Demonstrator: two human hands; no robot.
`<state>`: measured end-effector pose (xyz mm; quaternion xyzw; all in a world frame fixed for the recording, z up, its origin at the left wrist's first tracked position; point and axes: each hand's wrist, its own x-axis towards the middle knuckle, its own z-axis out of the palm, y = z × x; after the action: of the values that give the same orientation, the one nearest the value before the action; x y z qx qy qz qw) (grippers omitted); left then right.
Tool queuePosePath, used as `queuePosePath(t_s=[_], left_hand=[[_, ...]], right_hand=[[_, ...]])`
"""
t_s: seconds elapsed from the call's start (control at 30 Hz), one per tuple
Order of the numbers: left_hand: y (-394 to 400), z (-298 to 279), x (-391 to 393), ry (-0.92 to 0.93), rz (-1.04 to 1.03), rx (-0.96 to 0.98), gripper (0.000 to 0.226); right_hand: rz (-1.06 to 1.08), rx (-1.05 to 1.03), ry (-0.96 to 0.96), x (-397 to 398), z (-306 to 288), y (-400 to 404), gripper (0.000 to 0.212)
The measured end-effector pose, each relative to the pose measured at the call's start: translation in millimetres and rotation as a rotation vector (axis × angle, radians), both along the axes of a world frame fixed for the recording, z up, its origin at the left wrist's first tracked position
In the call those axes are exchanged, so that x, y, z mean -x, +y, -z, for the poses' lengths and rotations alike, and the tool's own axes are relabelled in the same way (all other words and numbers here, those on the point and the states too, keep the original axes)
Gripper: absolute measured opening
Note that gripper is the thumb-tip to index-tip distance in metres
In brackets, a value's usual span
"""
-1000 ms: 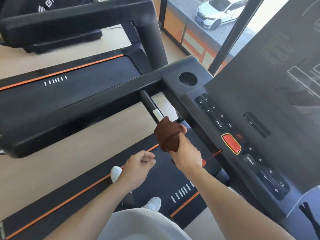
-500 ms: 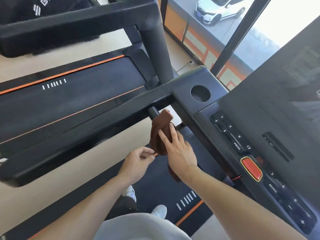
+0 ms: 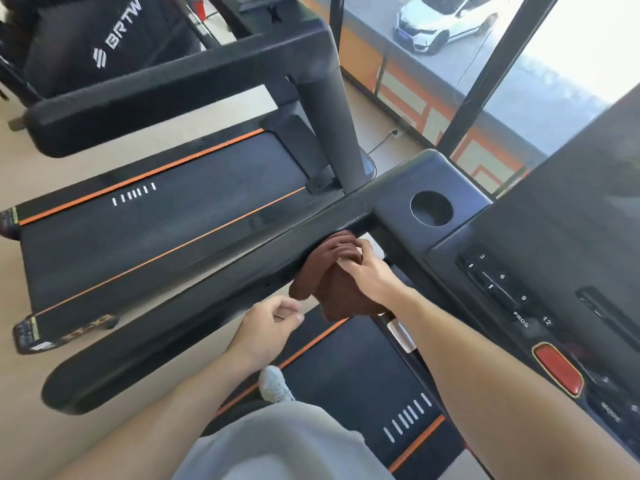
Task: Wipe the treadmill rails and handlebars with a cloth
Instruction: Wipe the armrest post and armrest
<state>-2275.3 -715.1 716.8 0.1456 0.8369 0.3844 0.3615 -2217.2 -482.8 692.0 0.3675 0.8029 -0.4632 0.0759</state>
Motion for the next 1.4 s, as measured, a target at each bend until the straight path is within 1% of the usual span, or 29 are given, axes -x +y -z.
queuePosePath(t_s=[0.1, 0.17, 0.2, 0.23, 0.37, 0.47, 0.57, 0.6, 0.7, 0.77, 0.9, 0.97, 1.1, 1.13, 1.17, 1.2, 1.23, 1.3, 1.33, 1.37, 1.4], left_hand=[[1.3, -2.1, -9.1, 0.018, 0.020, -0.013, 0.008], [1.2, -4.1, -18.7, 0.033, 0.035, -0.014, 0.007], [-0.3, -4.9, -24.7, 0.034, 0.039, -0.015, 0.008], [-1.8, -6.0, -31.8, 0.030, 0.037, -0.018, 0.008], [-10.4, -8.7, -65.2, 0.032, -0.003, -0.010, 0.007], [-14.5, -11.3, -95.5, 0.005, -0.047, -0.019, 0.007], [-14.4, -10.3, -126.8, -0.030, -0.062, -0.060, 0.007], [-14.5, -9.7, -136.9, -0.036, -0.053, -0.058, 0.007], [-15.8, -8.3, -161.1, -0.075, -0.039, -0.068, 0.009], [-16.8, -10.1, -171.2, -0.083, -0.031, -0.074, 0.010], [-16.5, -12.0, -181.1, -0.066, -0.037, -0.075, 0.008], [-15.8, -10.4, -183.4, -0.057, -0.040, -0.070, 0.008], [-14.2, -3.8, -186.1, -0.069, -0.047, -0.064, 0.007], [-13.5, -1.6, -186.6, -0.075, -0.046, -0.062, 0.008], [-12.1, 0.3, -186.5, -0.076, -0.043, -0.059, 0.008], [-10.2, 2.2, -185.5, -0.073, -0.035, -0.057, 0.009], [-8.0, 4.1, -183.9, -0.071, -0.024, -0.056, 0.009], [-3.6, 6.9, -178.8, -0.074, -0.002, -0.063, 0.009], [-2.3, 7.7, -175.0, -0.077, 0.008, -0.070, 0.009], [-0.7, 7.8, -170.8, -0.081, 0.018, -0.077, 0.008], [0.2, 7.0, -166.1, -0.086, 0.027, -0.085, 0.008]], right_hand=[[0.120, 0.274, 0.002, -6.7, 0.8, 9.2, 0.046], [0.256, 0.471, -0.028, -18.6, 0.5, 12.7, 0.052], [0.279, 0.534, -0.046, -27.6, -1.0, 13.3, 0.057], [0.273, 0.578, -0.059, -37.3, -3.5, 13.4, 0.059], [0.262, 0.695, -0.100, -89.7, -14.6, 10.8, 0.053], [0.223, 0.763, -0.168, -136.5, -10.3, 9.2, 0.066], [0.182, 0.724, -0.218, -162.3, -6.2, 9.6, 0.079], [0.165, 0.690, -0.222, -167.4, -7.7, 8.9, 0.078], [0.142, 0.586, -0.172, -180.4, -13.4, 2.6, 0.058], [0.109, 0.507, -0.143, -185.8, -10.8, 0.1, 0.051], [-0.012, 0.282, -0.139, -188.5, -4.3, -3.9, 0.057], [-0.075, 0.141, -0.151, -193.9, -6.0, -8.5, 0.063], [-0.141, -0.348, -0.207, -215.2, -7.9, -34.3, 0.079], [-0.156, -0.445, -0.211, -221.1, -8.8, -43.2, 0.080], [-0.167, -0.498, -0.203, -226.4, -10.3, -51.0, 0.081], [-0.168, -0.497, -0.189, -229.8, -11.0, -54.9, 0.081], [-0.138, -0.440, -0.159, -231.2, -13.2, -55.4, 0.079], [-0.003, -0.270, -0.078, -229.1, -17.4, -46.6, 0.072], [0.066, -0.216, -0.076, -227.0, -17.2, -39.6, 0.071], [0.085, -0.193, -0.122, -224.6, -17.7, -33.3, 0.072], [0.060, -0.183, -0.205, -222.6, -18.1, -29.0, 0.072]])
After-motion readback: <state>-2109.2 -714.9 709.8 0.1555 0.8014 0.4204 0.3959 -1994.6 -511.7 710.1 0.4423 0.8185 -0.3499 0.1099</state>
